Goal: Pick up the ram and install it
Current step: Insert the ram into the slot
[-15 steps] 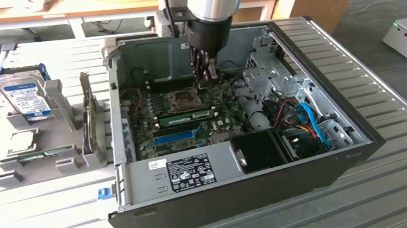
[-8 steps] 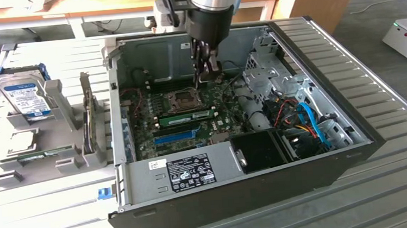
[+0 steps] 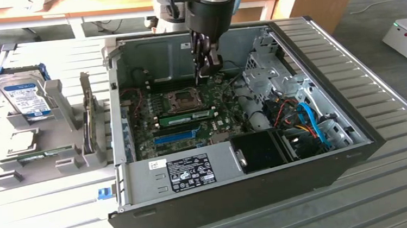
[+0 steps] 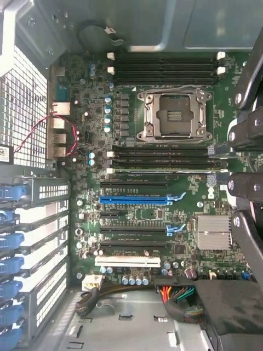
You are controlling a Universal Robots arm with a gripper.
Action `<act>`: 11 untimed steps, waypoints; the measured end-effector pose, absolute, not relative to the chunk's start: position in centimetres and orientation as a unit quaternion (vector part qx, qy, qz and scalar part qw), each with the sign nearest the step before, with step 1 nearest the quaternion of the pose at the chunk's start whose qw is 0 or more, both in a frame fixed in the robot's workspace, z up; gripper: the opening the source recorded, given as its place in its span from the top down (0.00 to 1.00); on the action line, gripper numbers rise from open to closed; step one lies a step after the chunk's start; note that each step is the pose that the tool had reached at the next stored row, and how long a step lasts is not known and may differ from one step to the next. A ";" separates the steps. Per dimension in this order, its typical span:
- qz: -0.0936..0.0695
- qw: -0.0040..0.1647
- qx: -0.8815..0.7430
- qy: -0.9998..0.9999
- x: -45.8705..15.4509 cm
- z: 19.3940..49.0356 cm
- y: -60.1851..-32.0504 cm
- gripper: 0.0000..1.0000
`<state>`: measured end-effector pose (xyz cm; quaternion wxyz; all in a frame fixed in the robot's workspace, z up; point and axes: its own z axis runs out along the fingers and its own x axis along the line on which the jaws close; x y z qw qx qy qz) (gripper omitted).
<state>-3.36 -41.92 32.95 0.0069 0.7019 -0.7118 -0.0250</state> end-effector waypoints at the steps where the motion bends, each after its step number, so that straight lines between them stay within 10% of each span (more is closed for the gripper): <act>1: -0.025 0.007 0.702 -0.712 -3.4 32.9 -41.9 0.75; 11: -0.025 0.007 0.702 -0.712 -3.4 33.4 -41.9 0.75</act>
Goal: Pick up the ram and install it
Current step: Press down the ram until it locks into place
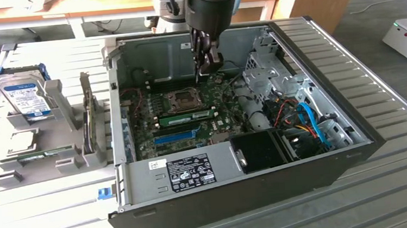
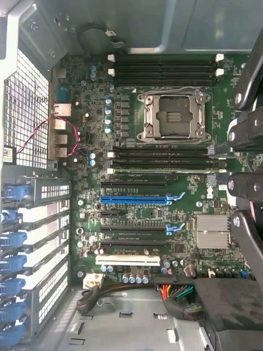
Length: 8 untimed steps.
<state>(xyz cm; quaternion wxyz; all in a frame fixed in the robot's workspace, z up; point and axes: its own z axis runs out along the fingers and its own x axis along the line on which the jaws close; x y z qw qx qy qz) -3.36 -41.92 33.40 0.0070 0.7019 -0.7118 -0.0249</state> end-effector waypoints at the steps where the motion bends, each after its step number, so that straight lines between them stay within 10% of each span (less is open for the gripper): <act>1: -0.025 0.007 0.702 -0.712 -3.4 33.4 -41.9 0.75; 8: -0.025 0.007 0.702 -0.712 -3.4 33.4 -41.9 0.75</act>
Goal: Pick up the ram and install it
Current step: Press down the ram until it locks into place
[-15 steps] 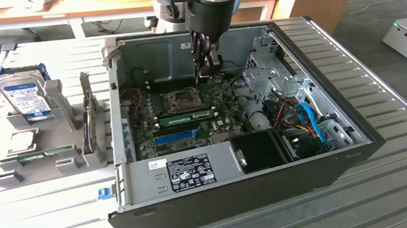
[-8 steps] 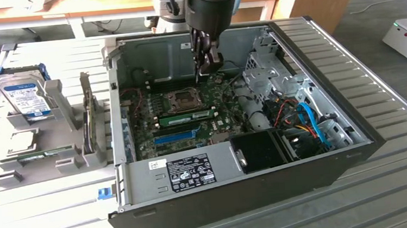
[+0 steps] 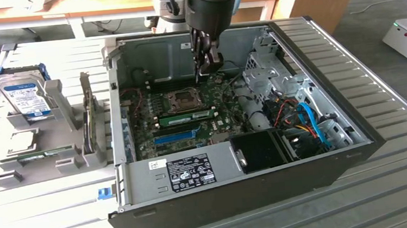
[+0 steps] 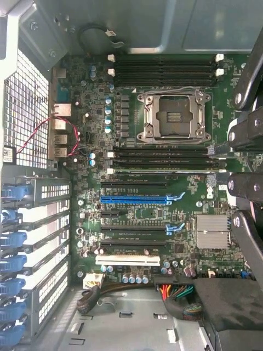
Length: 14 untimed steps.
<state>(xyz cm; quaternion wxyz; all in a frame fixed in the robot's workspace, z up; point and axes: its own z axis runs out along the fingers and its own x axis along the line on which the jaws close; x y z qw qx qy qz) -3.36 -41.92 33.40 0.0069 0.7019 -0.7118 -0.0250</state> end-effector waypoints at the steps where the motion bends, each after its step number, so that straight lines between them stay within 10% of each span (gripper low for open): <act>1: -0.025 0.007 0.702 -0.712 -3.4 33.4 -41.9 0.75; 14: -0.025 0.007 0.702 -0.712 -3.4 33.4 -41.9 0.89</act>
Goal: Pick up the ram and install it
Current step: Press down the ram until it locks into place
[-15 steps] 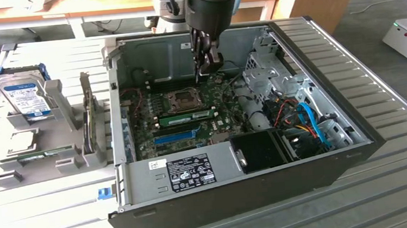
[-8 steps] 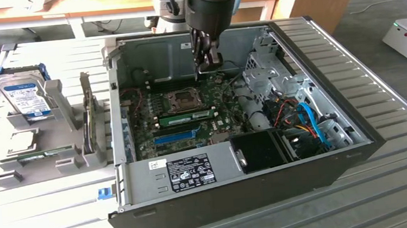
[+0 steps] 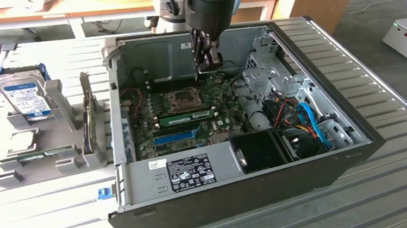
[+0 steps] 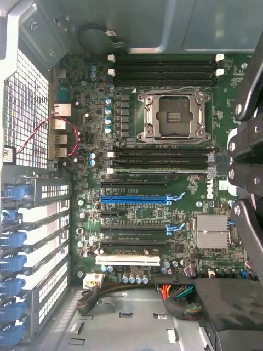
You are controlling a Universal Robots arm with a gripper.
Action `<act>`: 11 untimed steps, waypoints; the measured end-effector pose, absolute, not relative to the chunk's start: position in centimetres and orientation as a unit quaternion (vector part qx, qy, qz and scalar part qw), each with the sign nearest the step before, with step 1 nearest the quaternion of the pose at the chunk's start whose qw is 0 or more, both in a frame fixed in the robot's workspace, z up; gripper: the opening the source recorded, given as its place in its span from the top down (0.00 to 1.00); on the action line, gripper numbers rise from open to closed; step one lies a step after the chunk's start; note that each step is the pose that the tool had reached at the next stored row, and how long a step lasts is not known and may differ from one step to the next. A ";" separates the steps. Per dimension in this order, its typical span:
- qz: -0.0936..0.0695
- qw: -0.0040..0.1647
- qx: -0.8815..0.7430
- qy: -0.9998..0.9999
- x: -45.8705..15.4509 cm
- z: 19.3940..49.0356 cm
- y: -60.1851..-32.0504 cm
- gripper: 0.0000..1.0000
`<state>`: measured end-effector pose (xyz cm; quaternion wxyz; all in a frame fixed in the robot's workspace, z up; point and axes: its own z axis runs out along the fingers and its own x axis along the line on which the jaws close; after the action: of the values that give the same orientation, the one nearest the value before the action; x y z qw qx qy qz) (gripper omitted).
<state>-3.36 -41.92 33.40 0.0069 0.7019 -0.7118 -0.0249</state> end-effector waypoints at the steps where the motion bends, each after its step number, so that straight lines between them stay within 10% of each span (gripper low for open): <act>1: -0.025 0.007 0.702 -0.712 -3.4 33.4 -41.9 0.89; 11: -0.025 0.007 0.702 -0.712 -2.4 33.4 -41.9 0.89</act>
<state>-2.40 -41.92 33.39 0.0070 0.7019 -0.7118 -0.0249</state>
